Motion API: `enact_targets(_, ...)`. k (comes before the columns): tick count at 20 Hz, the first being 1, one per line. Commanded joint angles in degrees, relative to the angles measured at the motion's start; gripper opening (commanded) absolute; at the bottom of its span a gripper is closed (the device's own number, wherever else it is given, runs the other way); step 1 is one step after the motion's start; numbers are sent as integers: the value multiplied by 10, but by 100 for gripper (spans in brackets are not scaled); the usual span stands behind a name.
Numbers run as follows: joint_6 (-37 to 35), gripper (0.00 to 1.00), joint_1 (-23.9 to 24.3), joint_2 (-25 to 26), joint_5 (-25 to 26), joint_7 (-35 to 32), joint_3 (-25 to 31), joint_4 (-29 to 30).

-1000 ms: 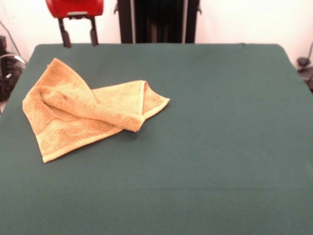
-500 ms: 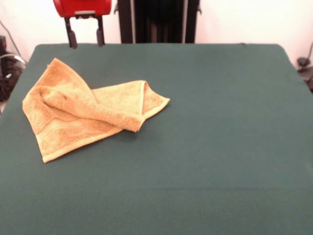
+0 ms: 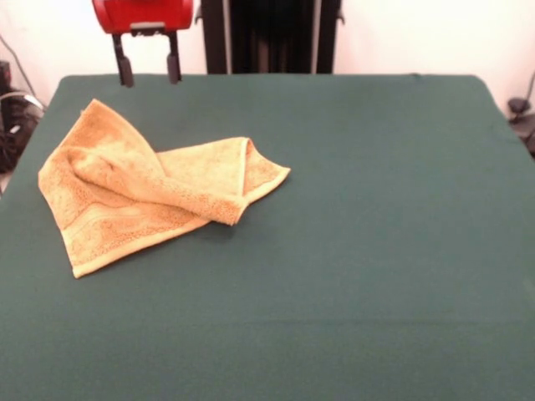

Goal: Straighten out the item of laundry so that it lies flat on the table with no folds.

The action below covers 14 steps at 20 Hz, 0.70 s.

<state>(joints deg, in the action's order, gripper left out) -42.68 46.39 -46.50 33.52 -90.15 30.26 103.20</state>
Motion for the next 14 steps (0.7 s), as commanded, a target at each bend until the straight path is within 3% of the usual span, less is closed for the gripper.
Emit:
enact_targets(1,1,100,-52,78,-21,-40,2,-58)
enact_targets(5,-19,100,-65,99,-27,-33,0,-100)
enact_targets(14,-48,100,-79,105,-36,-23,-4,-130)
